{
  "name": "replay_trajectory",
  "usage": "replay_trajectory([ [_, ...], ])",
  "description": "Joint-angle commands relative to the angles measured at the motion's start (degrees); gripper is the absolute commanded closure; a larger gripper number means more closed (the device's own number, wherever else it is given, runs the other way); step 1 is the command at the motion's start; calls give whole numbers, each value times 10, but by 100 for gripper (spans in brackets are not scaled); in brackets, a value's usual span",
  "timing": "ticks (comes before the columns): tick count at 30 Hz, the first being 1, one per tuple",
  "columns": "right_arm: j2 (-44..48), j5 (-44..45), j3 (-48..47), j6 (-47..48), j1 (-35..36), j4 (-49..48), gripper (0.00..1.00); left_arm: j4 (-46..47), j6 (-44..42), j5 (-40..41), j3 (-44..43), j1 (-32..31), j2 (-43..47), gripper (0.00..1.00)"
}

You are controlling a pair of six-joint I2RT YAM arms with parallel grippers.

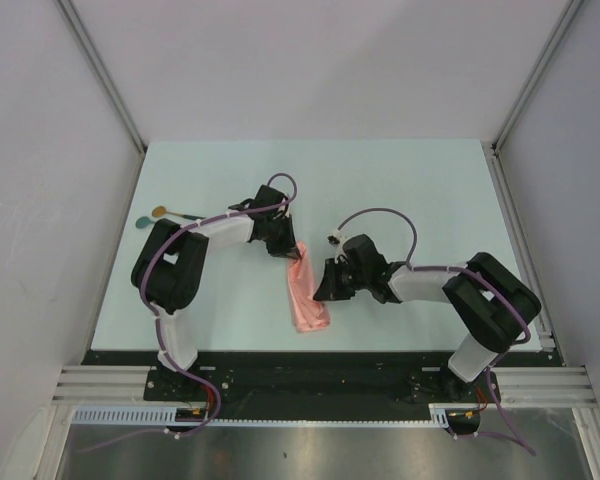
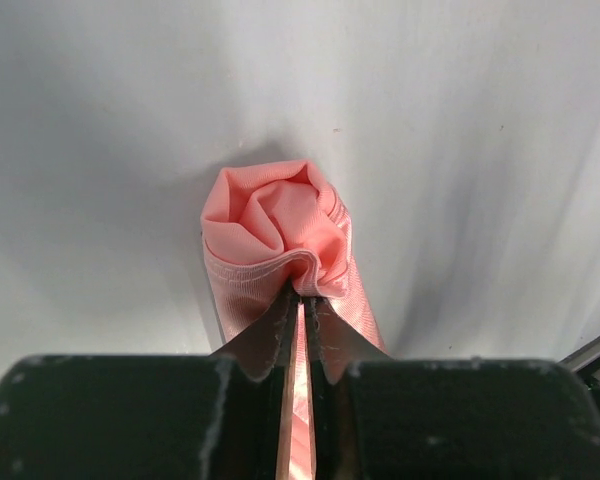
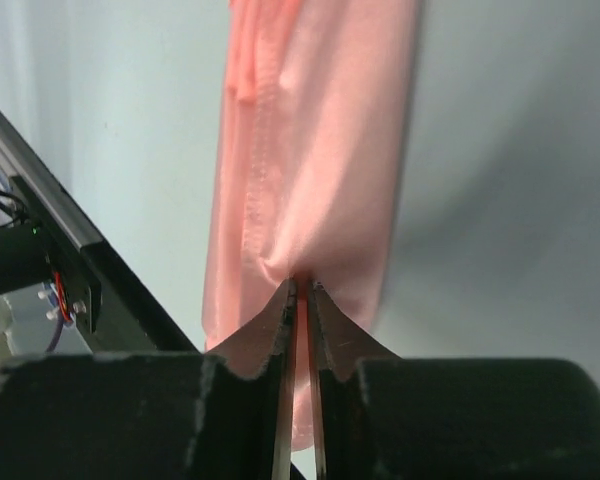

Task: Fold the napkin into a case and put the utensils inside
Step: Fold the 2/3-rectangle-folded napkin at the center of the board.

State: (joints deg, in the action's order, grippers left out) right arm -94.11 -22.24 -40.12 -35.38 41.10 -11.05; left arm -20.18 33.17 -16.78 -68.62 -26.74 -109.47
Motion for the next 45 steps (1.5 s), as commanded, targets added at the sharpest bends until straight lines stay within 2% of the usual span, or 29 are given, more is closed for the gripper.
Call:
replay_trajectory([
  [1,-13,0,-7,-2,36,-23,89,-6,1,18,11,4,17,89],
  [9,-38,8,-9,-10,57,-42,89,2,6,16,24,4,23,86],
  [10,-42,8,-10,-11,57,-44,89,1,4,14,24,4,25,77],
  [12,-49,5,-9,-13,57,-48,89,-4,1,19,22,4,39,68],
  [13,-50,4,-8,-14,57,-51,89,-12,-7,29,19,4,46,60],
  [15,-50,-3,-4,-16,57,-56,89,-29,-20,39,11,4,78,54],
  [16,-49,-3,-3,-16,58,-57,89,-48,-35,43,9,3,90,39],
  [19,-40,-1,-1,-13,58,-50,89,-78,-56,77,16,-2,137,33],
  [21,-35,3,-4,-9,61,-40,89,-83,-55,76,53,-5,166,36],
  [25,-29,0,-11,-9,66,-35,89,-43,-20,39,148,-10,226,61],
  [28,-35,1,-21,-9,70,-28,89,-4,1,24,215,-11,244,74],
  [34,-28,10,-24,-12,69,-19,89,54,27,-20,280,-34,236,90],
  [45,-36,-5,0,-64,71,-71,89,110,66,-50,287,-82,189,97],
])
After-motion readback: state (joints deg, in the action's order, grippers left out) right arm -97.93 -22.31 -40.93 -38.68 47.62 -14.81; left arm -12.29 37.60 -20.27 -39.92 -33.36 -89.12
